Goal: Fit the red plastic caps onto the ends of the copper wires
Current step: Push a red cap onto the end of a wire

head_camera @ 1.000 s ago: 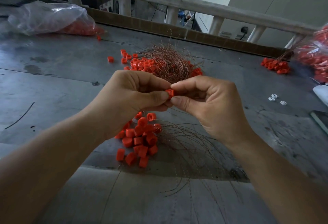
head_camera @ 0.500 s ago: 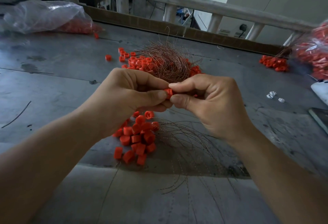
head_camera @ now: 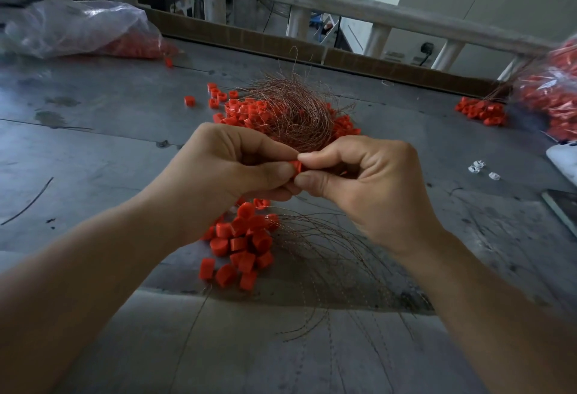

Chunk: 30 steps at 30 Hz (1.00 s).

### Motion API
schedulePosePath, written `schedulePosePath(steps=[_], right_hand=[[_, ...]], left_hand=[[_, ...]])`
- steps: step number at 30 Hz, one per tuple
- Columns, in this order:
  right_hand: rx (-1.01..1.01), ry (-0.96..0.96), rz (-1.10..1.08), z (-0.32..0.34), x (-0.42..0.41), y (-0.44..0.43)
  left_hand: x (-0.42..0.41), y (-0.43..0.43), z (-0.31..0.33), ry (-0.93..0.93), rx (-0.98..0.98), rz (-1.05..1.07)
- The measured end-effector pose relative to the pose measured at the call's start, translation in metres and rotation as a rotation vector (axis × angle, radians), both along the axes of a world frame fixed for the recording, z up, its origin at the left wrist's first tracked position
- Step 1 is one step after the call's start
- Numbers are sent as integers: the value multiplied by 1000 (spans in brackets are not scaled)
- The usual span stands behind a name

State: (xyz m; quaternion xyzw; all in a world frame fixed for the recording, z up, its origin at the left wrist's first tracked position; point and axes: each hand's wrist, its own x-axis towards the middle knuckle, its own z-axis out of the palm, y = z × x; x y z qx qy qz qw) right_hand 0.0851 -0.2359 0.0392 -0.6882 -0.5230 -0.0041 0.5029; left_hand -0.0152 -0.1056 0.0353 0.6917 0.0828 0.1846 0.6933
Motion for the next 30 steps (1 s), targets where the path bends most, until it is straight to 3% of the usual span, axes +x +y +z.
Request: schedulePosePath(steps=[7,13,19,27,30], right_hand=[[48,108,66,4,0,-1],[73,22,52,3,-2,-1],[-6,84,124,4,1,-1],[-220,-106,140,8,4,-2],[-224,-204,86,5,2,-3]], left_hand=[[-1,0,2,-2,-67,-24],[-1,0,2,-5,-105,-89],[-3,4,2,2,-125,-171],[-3,4,1,9,-136,-238],[-5,-2,-1,-67,80,-207]])
